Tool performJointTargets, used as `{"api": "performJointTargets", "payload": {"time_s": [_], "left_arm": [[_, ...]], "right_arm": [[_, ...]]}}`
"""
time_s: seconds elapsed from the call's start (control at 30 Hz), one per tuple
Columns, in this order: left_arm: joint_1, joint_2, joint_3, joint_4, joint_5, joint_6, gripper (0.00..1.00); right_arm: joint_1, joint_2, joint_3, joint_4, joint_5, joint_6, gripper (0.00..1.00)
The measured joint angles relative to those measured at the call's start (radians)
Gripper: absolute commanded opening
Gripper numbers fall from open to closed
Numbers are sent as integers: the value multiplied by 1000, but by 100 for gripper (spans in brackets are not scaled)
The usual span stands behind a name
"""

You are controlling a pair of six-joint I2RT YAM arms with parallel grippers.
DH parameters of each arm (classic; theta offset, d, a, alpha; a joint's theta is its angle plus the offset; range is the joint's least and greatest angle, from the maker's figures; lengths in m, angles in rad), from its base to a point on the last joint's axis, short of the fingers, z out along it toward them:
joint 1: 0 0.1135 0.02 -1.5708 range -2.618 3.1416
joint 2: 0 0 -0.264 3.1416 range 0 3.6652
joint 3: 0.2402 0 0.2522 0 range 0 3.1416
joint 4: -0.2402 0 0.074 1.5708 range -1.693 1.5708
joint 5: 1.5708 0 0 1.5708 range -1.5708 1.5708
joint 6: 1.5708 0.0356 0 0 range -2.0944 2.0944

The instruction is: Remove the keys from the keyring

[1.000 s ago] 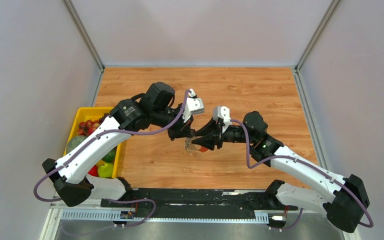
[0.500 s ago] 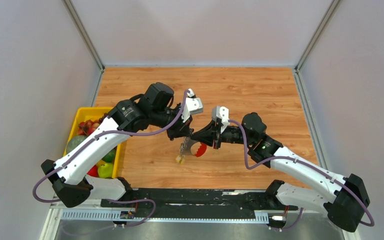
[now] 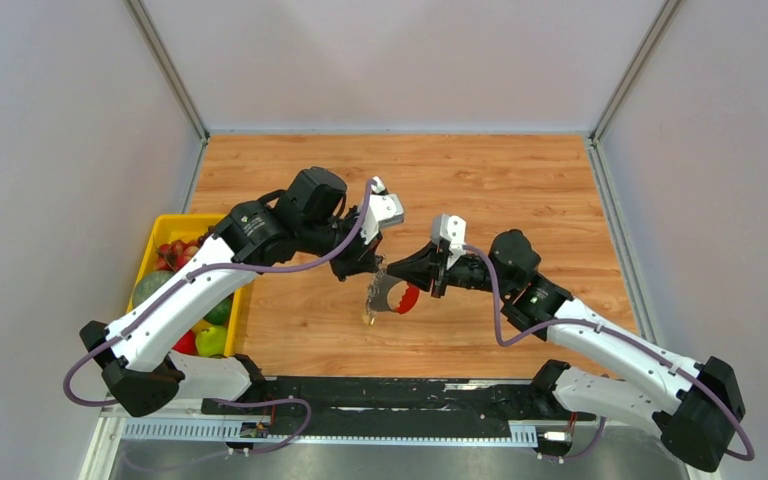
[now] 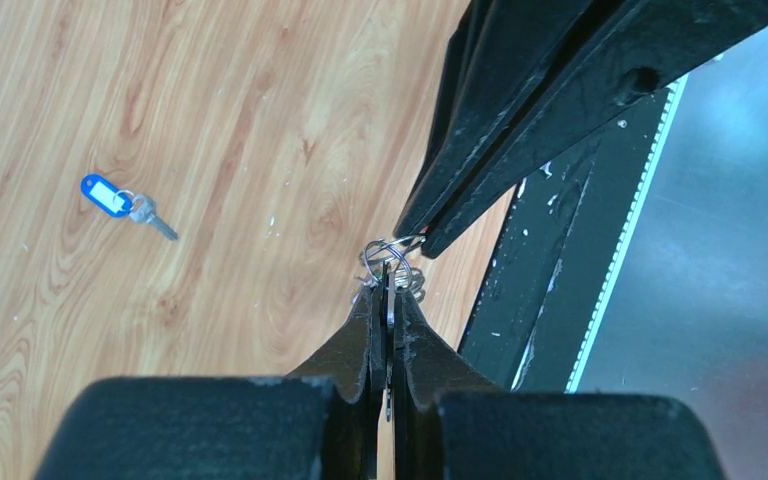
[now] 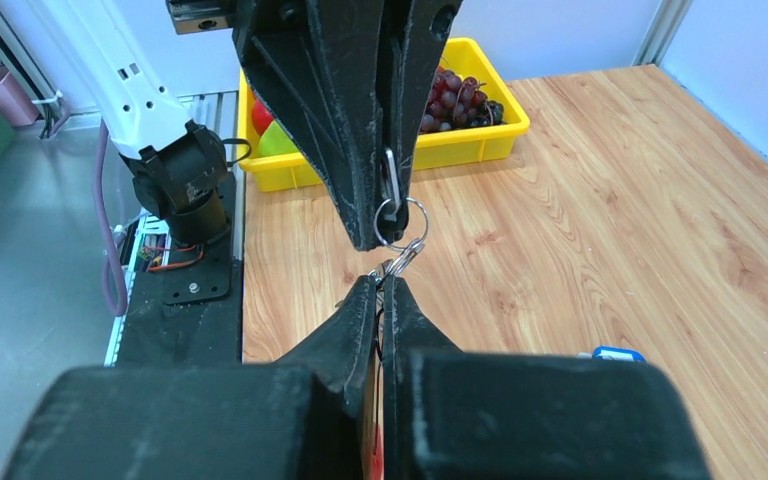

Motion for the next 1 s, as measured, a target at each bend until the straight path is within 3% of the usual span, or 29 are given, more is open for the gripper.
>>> {"api": "performJointTargets", "payload": {"time_s": [0.53, 0.67, 0.83, 1.0], "left_arm": [[88, 5, -34, -1, 30, -72, 0], [82, 13, -34, 3, 42, -72, 0], [82, 1, -51, 27, 53, -62, 0], [82, -35, -61, 48, 75, -39, 0]], "right_arm": [[0, -70, -36, 24, 32, -30, 1], [0, -82, -49, 19, 24, -31, 26], [0, -78, -49, 16, 13, -34, 37], [0, -69, -49, 16, 7, -34, 38]]}}
